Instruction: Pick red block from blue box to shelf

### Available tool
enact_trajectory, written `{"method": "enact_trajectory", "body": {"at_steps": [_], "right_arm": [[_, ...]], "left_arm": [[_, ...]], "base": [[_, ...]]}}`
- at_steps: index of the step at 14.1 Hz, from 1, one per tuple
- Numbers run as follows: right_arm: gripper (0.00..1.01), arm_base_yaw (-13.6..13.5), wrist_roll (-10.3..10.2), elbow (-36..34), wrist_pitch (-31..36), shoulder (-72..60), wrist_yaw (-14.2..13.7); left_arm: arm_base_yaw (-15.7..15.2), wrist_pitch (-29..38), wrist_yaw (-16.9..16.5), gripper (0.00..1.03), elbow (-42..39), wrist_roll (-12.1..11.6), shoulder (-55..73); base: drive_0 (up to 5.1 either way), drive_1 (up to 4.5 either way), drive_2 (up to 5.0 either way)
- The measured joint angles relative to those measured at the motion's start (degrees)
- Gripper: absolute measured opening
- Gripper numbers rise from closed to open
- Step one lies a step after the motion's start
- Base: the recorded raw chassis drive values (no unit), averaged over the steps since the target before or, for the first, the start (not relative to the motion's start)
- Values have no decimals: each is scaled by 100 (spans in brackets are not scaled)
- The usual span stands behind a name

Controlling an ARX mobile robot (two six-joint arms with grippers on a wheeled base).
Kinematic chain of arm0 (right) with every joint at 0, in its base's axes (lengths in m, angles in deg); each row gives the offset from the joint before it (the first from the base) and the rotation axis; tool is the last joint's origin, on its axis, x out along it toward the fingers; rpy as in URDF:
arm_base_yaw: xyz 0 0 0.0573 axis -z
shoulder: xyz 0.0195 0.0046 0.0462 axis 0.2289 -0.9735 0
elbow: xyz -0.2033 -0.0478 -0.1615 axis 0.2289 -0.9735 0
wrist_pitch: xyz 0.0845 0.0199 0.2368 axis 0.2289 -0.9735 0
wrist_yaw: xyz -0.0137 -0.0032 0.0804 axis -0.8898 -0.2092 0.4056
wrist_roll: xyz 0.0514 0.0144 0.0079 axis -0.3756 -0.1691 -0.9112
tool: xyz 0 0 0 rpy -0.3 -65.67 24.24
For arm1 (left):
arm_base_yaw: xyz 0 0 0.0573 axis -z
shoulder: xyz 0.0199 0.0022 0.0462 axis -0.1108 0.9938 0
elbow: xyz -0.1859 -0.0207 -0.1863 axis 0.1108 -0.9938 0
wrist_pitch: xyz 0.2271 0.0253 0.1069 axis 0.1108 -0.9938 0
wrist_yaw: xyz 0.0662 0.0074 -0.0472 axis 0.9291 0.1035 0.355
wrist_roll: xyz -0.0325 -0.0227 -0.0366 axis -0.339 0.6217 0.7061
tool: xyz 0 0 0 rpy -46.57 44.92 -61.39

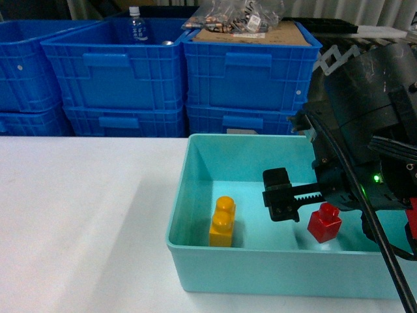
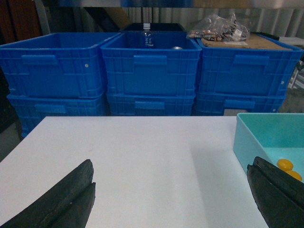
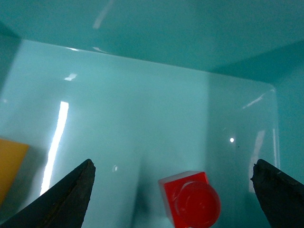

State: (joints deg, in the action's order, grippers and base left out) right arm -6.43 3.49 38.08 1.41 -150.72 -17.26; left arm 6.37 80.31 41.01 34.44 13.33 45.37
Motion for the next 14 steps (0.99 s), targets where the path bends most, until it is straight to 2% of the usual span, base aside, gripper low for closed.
{"method": "enact_trajectory", "body": {"at_steps": [3, 7, 13, 14], "right_arm": [[98, 251, -63, 264, -214, -380, 31], [98, 323, -295, 426, -518, -671, 210], [34, 323, -404, 433, -551, -782, 214], [30, 326, -437, 431, -529, -774, 214]], "left_arm": [[0, -2, -2, 98, 0, 0, 0], [0, 0, 0, 98, 0, 0, 0], [0, 0, -2, 98, 0, 0, 0], [0, 0, -2, 98, 0, 0, 0]], "base": [[0, 0, 0], [0, 0, 0], [0, 0, 0], [0, 0, 0]]}}
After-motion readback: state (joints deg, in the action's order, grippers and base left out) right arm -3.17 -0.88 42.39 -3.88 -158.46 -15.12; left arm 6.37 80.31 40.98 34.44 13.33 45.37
